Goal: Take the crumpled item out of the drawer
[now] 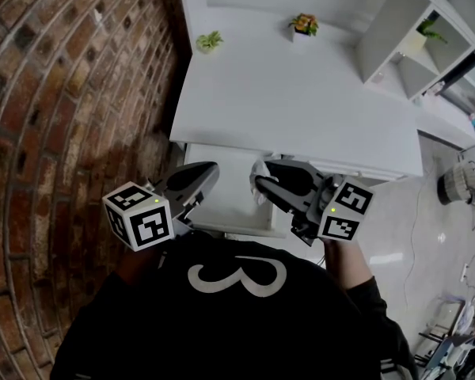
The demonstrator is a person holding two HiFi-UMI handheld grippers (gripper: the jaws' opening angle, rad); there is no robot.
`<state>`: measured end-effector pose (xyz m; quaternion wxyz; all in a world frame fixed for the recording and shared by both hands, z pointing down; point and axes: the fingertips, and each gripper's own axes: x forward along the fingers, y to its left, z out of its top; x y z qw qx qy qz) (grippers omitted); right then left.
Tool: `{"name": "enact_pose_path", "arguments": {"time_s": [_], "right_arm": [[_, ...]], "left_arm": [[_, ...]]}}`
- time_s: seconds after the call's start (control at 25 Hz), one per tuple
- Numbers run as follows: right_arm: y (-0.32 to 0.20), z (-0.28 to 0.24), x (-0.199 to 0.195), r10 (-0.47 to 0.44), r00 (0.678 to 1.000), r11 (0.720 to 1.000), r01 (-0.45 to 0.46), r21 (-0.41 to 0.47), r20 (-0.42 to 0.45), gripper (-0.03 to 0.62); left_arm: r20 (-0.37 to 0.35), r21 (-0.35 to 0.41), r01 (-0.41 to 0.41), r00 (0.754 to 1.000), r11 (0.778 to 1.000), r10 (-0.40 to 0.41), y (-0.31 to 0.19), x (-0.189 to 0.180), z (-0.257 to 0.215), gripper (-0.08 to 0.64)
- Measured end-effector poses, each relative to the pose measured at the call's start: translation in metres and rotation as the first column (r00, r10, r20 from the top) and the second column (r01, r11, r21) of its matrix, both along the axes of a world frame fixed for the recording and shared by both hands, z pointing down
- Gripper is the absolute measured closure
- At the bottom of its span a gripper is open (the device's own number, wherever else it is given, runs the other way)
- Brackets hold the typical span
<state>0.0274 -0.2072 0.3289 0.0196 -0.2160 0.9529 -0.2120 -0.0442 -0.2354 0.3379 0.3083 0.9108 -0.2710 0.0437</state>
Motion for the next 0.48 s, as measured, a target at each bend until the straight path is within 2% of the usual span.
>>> {"name": "enact_pose_path", "arguments": {"time_s": [0.48], "right_arm": [[-0.0007, 0.0036, -0.0023, -0.011, 1.0, 1.0, 0.011, -0.019, -0.003, 0.471]], "left_arm": [[0.011, -0.015, 0.0, 1.0, 1.0, 0.0, -0.0004, 0.0002, 0.0028, 0.557]]}}
